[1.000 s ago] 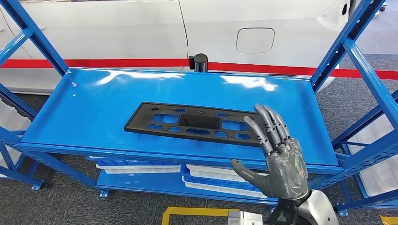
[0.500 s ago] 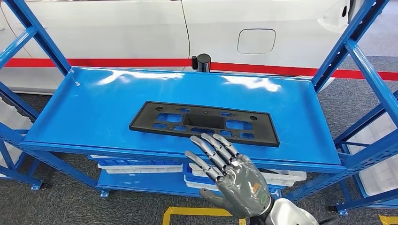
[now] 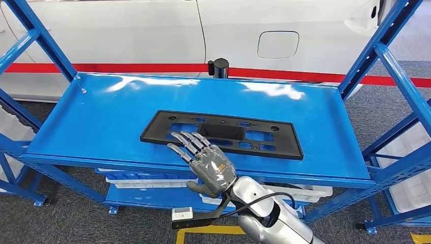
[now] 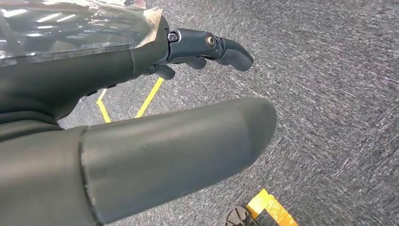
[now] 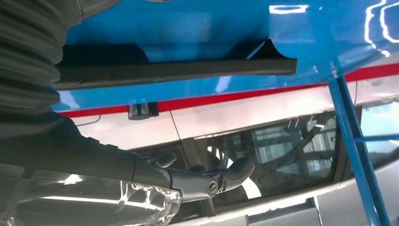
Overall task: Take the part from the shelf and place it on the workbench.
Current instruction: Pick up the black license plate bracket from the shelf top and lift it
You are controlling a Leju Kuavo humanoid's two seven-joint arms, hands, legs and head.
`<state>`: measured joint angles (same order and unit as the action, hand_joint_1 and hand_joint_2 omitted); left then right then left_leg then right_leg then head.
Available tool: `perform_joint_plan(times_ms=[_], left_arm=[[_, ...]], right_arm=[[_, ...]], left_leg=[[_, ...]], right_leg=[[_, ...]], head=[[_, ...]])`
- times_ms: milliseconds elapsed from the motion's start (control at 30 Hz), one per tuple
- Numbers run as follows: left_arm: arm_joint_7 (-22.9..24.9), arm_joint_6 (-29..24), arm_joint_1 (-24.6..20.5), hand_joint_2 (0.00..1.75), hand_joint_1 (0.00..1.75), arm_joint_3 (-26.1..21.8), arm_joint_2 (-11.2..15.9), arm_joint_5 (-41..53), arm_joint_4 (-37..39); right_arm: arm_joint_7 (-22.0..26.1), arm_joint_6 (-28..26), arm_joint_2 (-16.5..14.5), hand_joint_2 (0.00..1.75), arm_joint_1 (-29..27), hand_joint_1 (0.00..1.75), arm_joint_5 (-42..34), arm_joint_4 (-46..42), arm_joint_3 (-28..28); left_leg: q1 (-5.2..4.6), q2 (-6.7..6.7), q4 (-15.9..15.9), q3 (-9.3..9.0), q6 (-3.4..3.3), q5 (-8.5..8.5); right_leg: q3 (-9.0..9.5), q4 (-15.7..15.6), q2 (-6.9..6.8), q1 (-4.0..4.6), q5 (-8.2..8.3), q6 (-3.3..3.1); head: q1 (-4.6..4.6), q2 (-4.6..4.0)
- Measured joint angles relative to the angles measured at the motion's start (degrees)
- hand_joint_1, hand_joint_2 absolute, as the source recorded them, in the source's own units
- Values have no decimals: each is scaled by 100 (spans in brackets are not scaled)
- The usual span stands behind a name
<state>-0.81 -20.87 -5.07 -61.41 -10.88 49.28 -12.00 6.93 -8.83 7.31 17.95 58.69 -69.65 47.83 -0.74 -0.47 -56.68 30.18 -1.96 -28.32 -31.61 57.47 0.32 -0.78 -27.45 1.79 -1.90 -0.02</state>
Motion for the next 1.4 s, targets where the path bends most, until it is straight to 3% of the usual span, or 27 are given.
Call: perform_joint_plan(times_ms=[133,333,467,700,900,933,967,1033,1067,1133,1400], left_arm=[[26,100,-1,0,0,35,0,93,1],[289,122,-16,0,0,78,-8,129,2],[362,88,-17,0,0,78,-9,112,2],[395,20,-28,0,0,71,-13,-12,2],[384,-4,-26,0,0,39,-15,-11,2],[384,-4,-27,0,0,38,-15,-9,2],[383,-5,-27,0,0,37,-15,-8,2],[386,-9,-27,0,0,36,-14,-5,2],[397,-13,-27,0,0,36,-14,0,2],[434,-21,-26,0,0,36,-13,22,2],[447,-9,-24,0,0,30,4,124,2]], right_arm=[[-384,-82,-238,175,320,0,104,605,32],[-736,-305,-951,175,1244,0,360,2179,-112],[-848,-321,-1251,175,1580,0,433,2775,-209],[-1361,-613,-1537,175,1891,0,916,3461,-424],[-1643,-717,-1583,175,1962,0,1384,3797,-866],[-1648,-722,-1586,175,1962,20,1403,3826,-910],[-1659,-722,-1587,175,1961,52,1423,3852,-945],[-1731,-663,-1588,175,1960,135,1492,3897,-1004],[-1797,-585,-1587,175,1958,158,1549,3918,-1039],[-1943,-365,-1576,175,1941,173,1711,3965,-1122],[-2317,-68,-1385,175,1702,175,2611,4119,-1289]], left_leg=[[0,6,1,9,0,0],[0,12,-1,4,2,3],[1,9,-1,6,2,4],[-1,7,-1,10,3,4],[-3,5,-4,11,2,4],[-3,5,-4,10,2,4],[-3,6,-5,10,2,3],[-3,5,-5,10,2,3],[-2,5,-5,10,2,3],[-2,4,-5,11,2,3],[-2,3,-5,8,2,3]], right_leg=[[-9,1,5,0,0,0],[-10,1,6,0,12,-17],[-10,3,5,0,11,-17],[-13,2,5,0,11,-17],[-11,1,4,0,11,-17],[-12,1,4,0,11,-17],[-12,1,4,0,11,-17],[-13,1,4,0,11,-17],[-13,1,4,0,11,-17],[-14,0,4,0,11,-17],[-12,-1,3,0,11,-17]], head=[[0,0],[0,0],[0,0],[0,0],[0,0],[0,0],[0,0],[0,0],[0,0],[0,0],[-1,0]])
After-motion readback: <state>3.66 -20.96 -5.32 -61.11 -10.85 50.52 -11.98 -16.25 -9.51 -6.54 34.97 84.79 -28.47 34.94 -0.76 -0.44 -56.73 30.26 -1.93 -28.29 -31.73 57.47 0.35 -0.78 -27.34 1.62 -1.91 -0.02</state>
